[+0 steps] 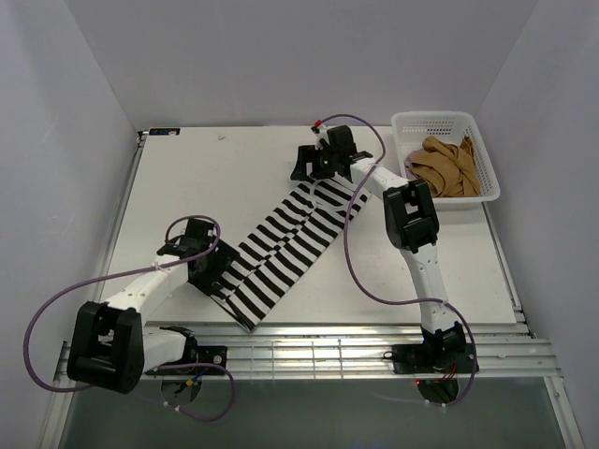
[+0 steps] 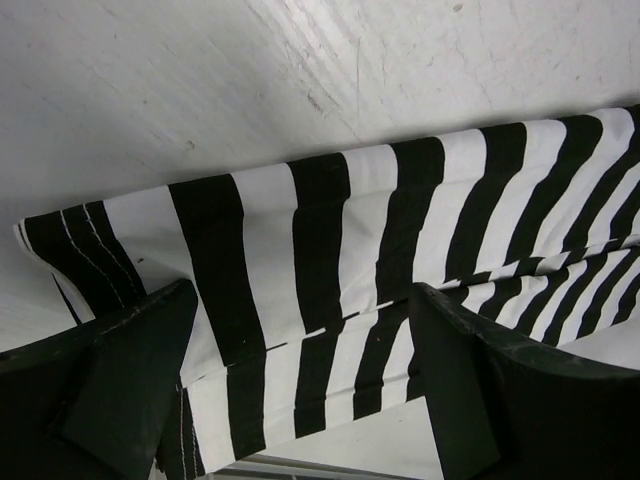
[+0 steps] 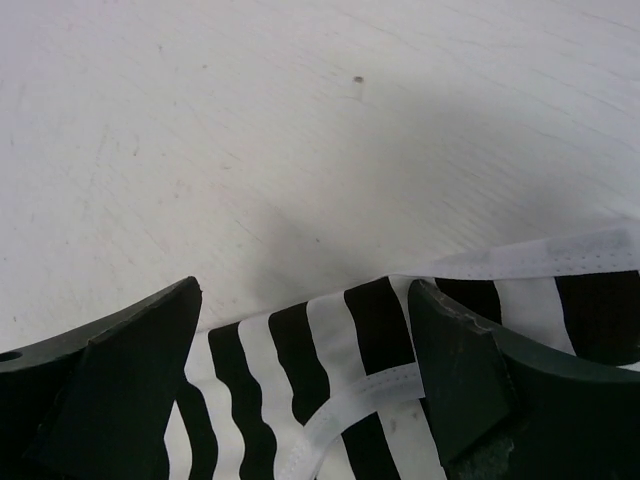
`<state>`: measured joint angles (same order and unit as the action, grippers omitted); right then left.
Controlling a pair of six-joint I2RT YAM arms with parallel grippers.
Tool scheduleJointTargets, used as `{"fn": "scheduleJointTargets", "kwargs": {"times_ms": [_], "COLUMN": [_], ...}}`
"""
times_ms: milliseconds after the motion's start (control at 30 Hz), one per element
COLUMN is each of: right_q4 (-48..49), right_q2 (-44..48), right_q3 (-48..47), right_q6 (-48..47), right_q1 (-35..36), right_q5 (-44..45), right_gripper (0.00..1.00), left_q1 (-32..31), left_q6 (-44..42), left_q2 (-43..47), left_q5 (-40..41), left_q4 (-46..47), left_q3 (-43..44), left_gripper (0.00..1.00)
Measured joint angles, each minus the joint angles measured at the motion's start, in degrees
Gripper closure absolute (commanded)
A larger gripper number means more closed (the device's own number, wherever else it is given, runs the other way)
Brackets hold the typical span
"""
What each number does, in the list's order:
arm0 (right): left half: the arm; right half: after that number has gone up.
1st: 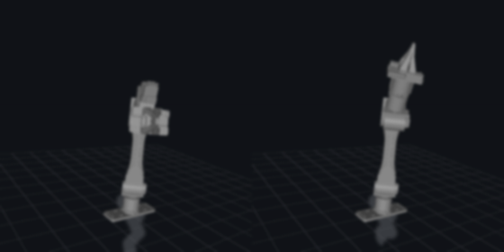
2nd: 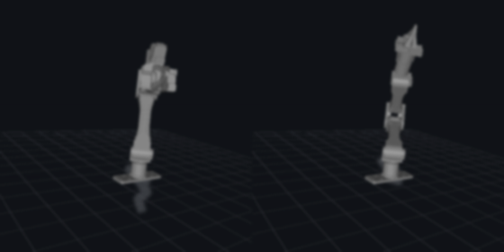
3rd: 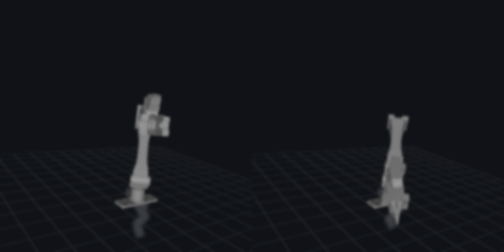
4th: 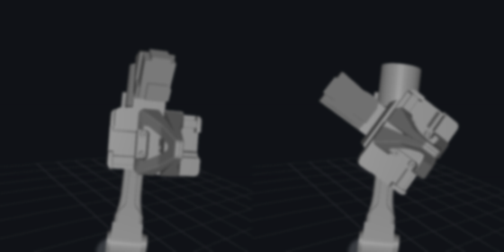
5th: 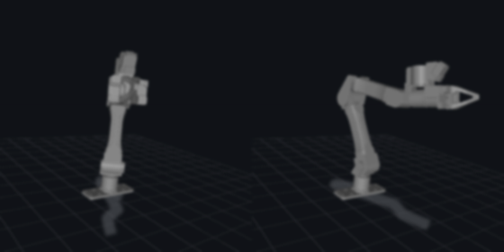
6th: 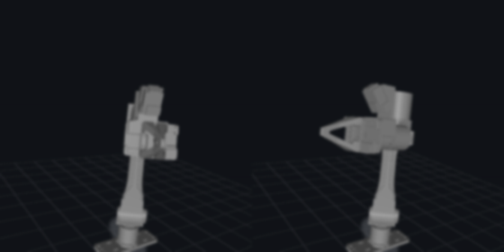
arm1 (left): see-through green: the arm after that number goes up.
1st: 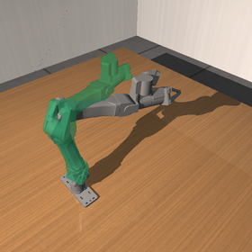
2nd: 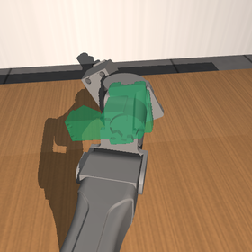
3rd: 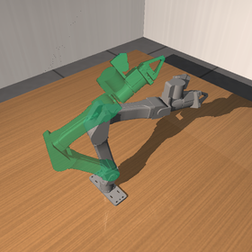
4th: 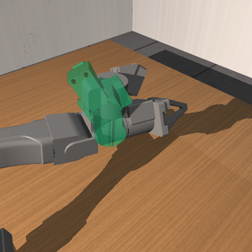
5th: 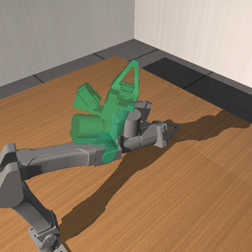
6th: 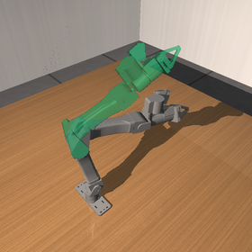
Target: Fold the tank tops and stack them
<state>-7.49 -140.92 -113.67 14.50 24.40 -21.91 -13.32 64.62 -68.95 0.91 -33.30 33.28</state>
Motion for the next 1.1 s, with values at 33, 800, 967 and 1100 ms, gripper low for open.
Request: {"fn": "scheduleJointTargets", "kwargs": {"times_ms": [33, 800, 967, 1100], "right_q4": [-0.1, -11.1, -10.9, -11.5], "right_q2": [-1.2, 28.6, 37.6, 37.2], "right_q3": [-1.8, 15.8, 30.8, 40.2], "right_q6": [0.3, 0.1, 0.4, 0.7], "right_q1": [0.5, 5.7, 7.3, 9.7], "right_q5": [-0.5, 12.8, 14.5, 14.0], "right_gripper": [0.1, 0.1, 0.1, 0.1], "left_q1": [-0.5, -17.5, -18.2, -18.2], "left_q6": [1.2, 17.3, 11.7, 5.2], "left_q2": [0.9, 5.5, 5.6, 5.5], "left_q5": [0.0, 4.0, 5.4, 7.5], "left_q4": [-0.1, -9.6, -10.5, -11.3], "left_q3": [-0.6, 0.1, 8.1, 14.3], "left_gripper": [0.02, 0.02, 0.02, 0.02]}}
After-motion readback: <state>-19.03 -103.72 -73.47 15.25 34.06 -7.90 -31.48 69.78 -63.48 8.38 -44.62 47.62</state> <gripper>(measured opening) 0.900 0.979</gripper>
